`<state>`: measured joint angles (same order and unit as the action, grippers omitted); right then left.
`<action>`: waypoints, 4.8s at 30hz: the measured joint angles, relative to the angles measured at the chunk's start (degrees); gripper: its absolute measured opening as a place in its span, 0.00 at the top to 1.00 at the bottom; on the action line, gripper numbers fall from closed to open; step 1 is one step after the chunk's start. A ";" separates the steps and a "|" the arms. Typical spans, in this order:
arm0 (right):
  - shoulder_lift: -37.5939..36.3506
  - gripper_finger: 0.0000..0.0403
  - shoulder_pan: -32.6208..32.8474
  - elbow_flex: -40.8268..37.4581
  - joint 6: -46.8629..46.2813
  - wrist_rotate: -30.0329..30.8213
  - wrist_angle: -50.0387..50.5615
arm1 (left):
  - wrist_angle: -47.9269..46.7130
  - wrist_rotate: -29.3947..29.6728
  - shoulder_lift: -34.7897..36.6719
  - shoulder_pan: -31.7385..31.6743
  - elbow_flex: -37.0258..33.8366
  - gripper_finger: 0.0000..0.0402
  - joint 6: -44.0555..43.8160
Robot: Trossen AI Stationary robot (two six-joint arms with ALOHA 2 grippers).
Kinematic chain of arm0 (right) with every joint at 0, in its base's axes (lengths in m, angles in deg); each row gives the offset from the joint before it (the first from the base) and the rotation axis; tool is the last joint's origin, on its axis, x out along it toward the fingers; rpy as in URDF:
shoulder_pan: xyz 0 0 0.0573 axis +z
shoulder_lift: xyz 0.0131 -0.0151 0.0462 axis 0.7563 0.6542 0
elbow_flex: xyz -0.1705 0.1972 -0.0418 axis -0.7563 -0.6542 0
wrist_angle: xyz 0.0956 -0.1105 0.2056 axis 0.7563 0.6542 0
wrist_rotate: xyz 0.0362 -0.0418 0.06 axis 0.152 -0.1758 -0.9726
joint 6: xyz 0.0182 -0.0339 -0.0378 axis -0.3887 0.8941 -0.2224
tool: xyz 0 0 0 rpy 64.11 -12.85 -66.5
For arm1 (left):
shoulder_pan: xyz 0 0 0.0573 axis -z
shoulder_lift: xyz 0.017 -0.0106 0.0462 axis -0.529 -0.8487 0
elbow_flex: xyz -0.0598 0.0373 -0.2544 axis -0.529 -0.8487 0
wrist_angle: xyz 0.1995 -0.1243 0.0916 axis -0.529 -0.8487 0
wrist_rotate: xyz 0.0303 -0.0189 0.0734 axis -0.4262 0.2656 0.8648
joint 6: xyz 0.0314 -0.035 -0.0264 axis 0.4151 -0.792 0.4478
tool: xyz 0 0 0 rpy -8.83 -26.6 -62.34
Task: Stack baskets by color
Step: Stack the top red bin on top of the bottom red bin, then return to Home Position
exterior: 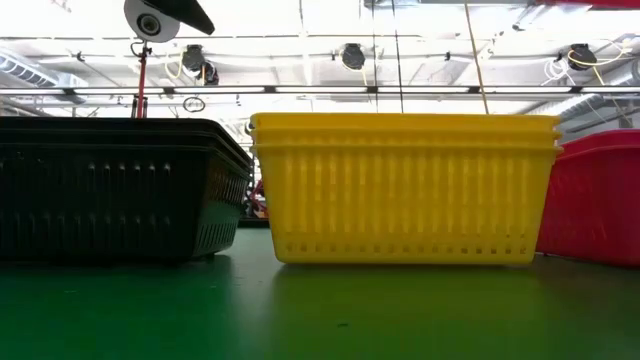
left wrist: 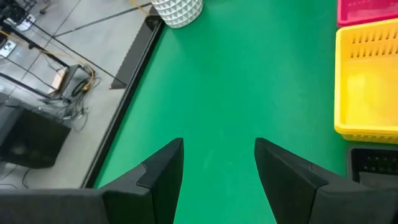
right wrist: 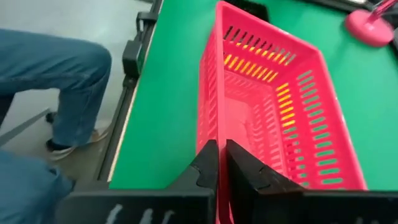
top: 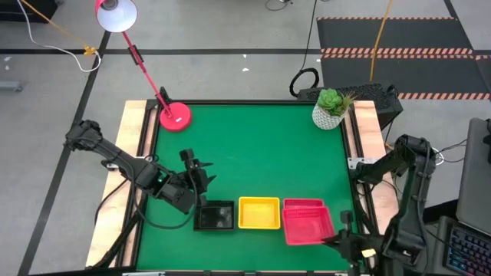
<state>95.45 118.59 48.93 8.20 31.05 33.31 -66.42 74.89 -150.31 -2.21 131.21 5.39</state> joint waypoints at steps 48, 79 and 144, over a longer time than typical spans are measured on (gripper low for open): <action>0.00 0.98 1.91 -4.87 -8.86 3.14 8.55 | 2.53 -3.38 -0.04 -2.72 -0.24 0.50 1.22; 0.00 0.98 -0.85 -22.21 -5.87 1.25 -10.38 | 4.87 -5.76 -0.07 -5.74 -0.24 0.50 5.57; -35.90 0.99 -22.61 -39.89 46.71 -2.53 -46.37 | 28.52 -9.32 20.42 -2.37 -20.14 0.50 17.80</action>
<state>59.55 95.98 9.04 54.90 28.52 -13.06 -37.90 65.57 -129.89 -4.58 111.07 23.19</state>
